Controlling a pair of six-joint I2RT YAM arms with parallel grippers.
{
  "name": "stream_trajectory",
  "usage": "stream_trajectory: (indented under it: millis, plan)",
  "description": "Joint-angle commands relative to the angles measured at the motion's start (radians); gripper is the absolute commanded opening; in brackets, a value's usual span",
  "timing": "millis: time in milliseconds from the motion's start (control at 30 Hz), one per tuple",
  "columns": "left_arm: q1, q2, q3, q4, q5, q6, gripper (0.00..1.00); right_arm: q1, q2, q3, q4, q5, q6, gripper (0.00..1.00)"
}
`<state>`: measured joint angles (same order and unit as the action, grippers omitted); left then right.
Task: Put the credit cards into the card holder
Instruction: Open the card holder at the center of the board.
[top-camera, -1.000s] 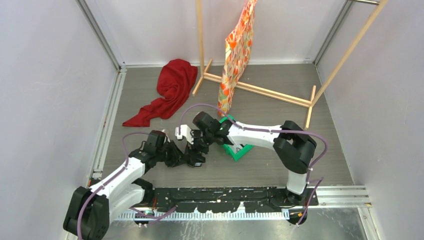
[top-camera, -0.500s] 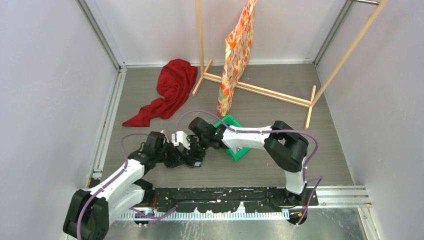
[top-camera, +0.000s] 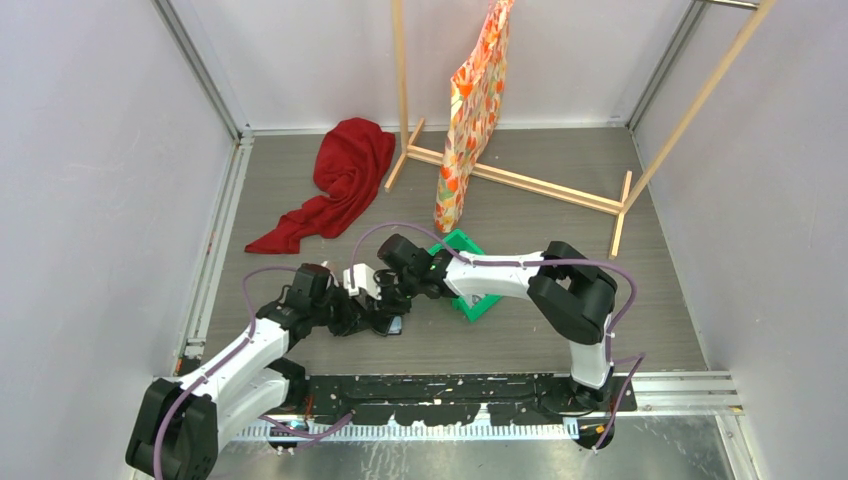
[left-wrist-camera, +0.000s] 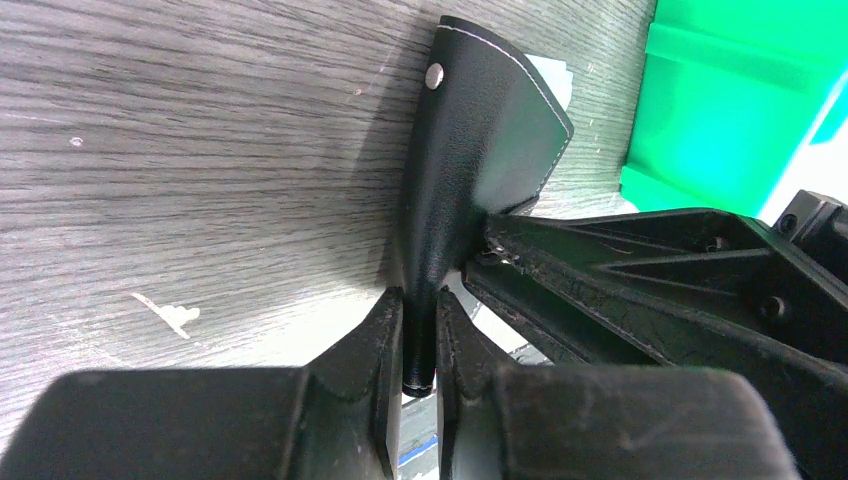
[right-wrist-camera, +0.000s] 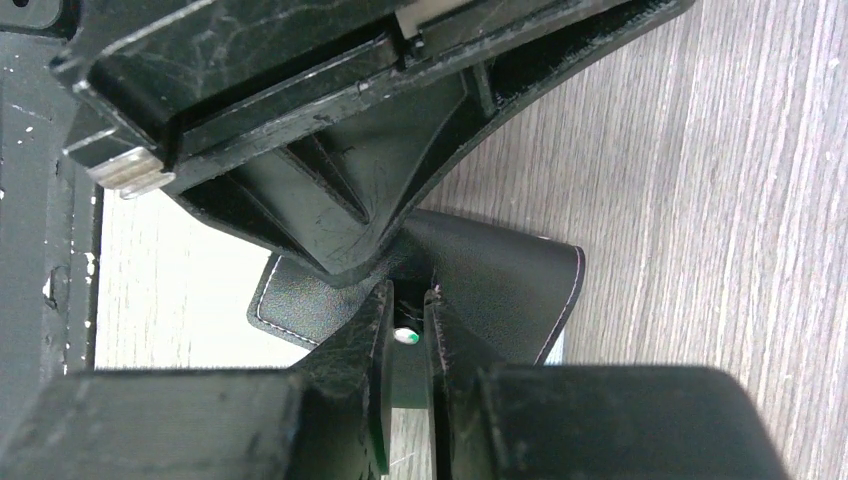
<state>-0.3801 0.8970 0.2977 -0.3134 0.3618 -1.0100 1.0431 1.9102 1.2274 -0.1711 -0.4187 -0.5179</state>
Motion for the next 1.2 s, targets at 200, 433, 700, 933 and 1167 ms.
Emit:
stream_trajectory:
  millis: [200,433,700,933,1167]
  plan:
    - [-0.005,-0.013,0.011,-0.017,0.029,0.007,0.00,-0.036,-0.047,0.072,-0.147,0.049,0.001,0.16]
    - [-0.005,0.001,0.023,-0.010,0.038,0.012,0.00,-0.029,-0.035,0.068,-0.134,0.091,0.007,0.55]
    - [-0.005,-0.012,0.017,-0.001,0.045,0.007,0.00,-0.020,0.009,0.061,-0.125,0.082,0.004,0.57]
    - [-0.005,-0.007,0.018,0.007,0.053,0.007,0.00,-0.006,0.068,0.096,-0.168,0.055,0.010,0.47]
    - [-0.005,0.010,0.014,0.019,0.051,0.006,0.00,-0.008,0.042,0.077,-0.201,0.058,0.005,0.26]
